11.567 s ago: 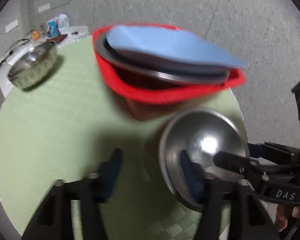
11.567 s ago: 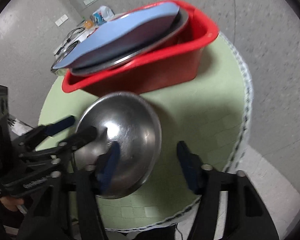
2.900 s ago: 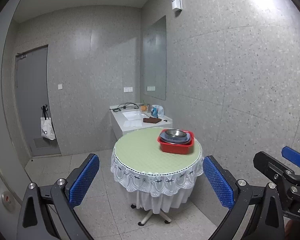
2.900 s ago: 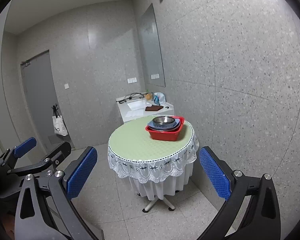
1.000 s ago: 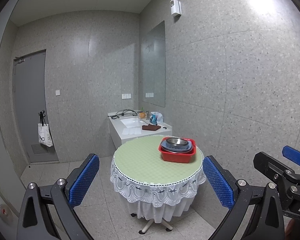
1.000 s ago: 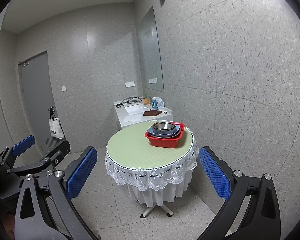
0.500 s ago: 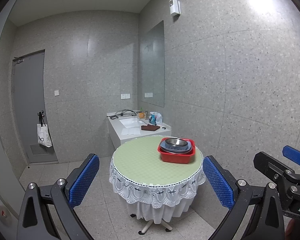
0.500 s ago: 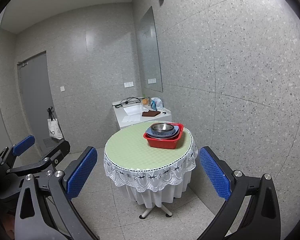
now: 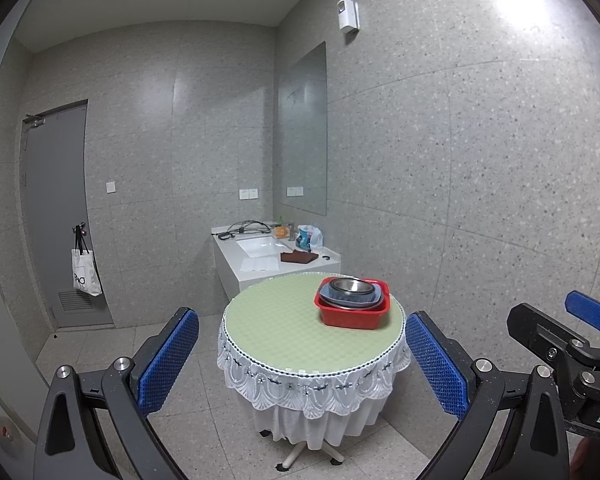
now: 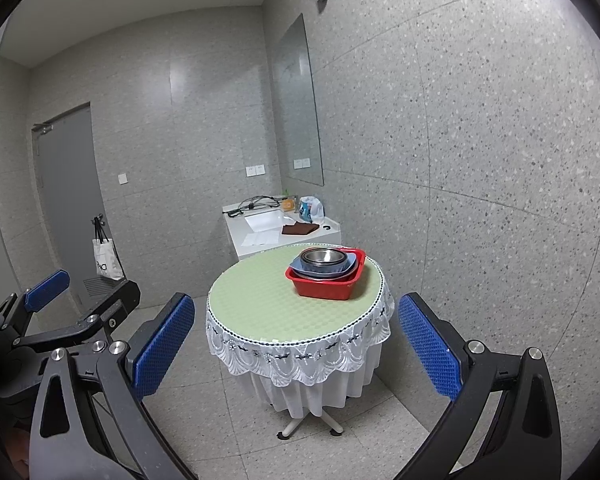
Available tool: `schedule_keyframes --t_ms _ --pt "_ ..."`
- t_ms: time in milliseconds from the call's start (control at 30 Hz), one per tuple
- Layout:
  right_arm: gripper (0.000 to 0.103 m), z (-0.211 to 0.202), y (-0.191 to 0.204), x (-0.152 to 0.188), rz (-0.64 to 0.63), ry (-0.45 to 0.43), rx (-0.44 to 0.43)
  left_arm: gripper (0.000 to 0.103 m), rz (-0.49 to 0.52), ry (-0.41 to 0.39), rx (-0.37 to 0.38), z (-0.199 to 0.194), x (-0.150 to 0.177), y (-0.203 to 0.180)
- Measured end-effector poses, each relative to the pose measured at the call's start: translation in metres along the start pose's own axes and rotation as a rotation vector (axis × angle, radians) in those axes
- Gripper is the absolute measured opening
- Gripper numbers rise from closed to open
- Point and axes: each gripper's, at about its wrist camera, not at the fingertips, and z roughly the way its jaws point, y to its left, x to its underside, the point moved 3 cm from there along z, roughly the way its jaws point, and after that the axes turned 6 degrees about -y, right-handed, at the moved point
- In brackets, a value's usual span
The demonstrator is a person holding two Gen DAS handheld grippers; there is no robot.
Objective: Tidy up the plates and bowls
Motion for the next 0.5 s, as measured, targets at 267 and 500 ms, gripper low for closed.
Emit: schedule_keyframes --t_ms 267,500 --pt "0.103 0.001 0.001 -0.001 0.002 0.0 0.003 0.102 0.0 0.0 0.005 0.006 -0.001 0.005" --pt "0.103 0.006 0.005 -0.004 0.002 0.0 0.009 0.102 0.002 -0.002 0.009 0.013 -0.002 0.011"
